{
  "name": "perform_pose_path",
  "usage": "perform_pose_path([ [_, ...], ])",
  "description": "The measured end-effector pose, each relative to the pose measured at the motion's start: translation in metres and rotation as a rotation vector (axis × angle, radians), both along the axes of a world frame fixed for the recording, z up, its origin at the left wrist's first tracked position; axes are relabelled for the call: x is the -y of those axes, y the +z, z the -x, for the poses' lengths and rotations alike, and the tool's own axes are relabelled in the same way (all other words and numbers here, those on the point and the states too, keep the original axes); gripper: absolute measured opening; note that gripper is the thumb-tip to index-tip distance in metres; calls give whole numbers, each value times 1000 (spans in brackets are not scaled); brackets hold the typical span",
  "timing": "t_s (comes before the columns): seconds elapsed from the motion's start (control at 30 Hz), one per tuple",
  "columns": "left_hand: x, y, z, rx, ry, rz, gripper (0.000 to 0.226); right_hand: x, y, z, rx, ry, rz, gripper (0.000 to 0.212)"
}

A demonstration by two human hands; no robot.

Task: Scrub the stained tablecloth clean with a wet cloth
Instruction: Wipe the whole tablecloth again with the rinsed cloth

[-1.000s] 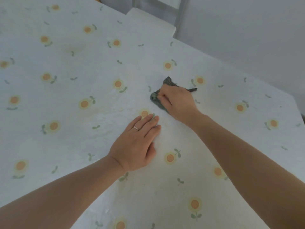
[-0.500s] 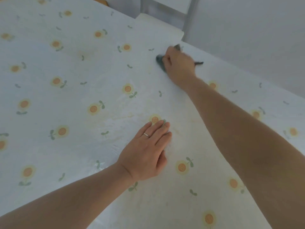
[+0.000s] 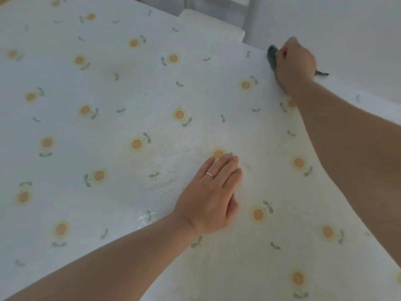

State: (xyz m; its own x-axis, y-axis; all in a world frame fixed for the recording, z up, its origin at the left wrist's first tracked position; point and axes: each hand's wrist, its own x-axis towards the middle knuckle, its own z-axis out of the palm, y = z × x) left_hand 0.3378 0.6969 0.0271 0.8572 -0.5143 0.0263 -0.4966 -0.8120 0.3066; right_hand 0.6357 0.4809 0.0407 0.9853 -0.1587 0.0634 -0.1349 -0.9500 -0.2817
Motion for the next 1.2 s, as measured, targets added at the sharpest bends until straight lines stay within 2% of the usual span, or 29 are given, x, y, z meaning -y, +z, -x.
perform_pose_path([
  [0.07,-2,1,2,-15,-4,-8,53,-25,-3,21,11,14,-41,26],
  [0.23,-3,-2,2,-18,-46,-14,47,-71,-1,143,-12,416,-48,19],
  [0.33,-4,0,2,-10,-64,-18,51,-56,-1,199,-28,544,-23,21],
  [0.4,-16,4,14,-14,-73,-16,52,-36,4,197,-111,480,2,21],
  [0.5,-63,6,50,-50,-92,-74,58,-17,10,157,-97,143,-11,23],
  [0.6,-131,5,76,-8,-133,-116,63,-47,6,135,-30,-101,-18,24],
  [0.67,-153,3,80,6,-157,-102,62,-81,3,140,-1,-110,-11,29],
  [0.83,-149,-2,83,-1,-148,-59,61,-145,9,248,-84,363,-54,38],
  [0.93,-154,-4,81,7,-151,-49,61,-132,13,322,-113,594,-109,40],
  [1.0,-152,-4,80,15,-153,-35,60,-102,13,321,-147,680,-83,37],
  [1.07,-151,-4,80,16,-155,-23,60,-77,14,279,-154,605,-16,34],
  [1.13,-152,-5,79,15,-162,-21,61,-52,10,222,-44,312,26,36],
  [1.2,-152,-5,79,15,-161,-20,61,-35,4,169,27,-28,29,49],
])
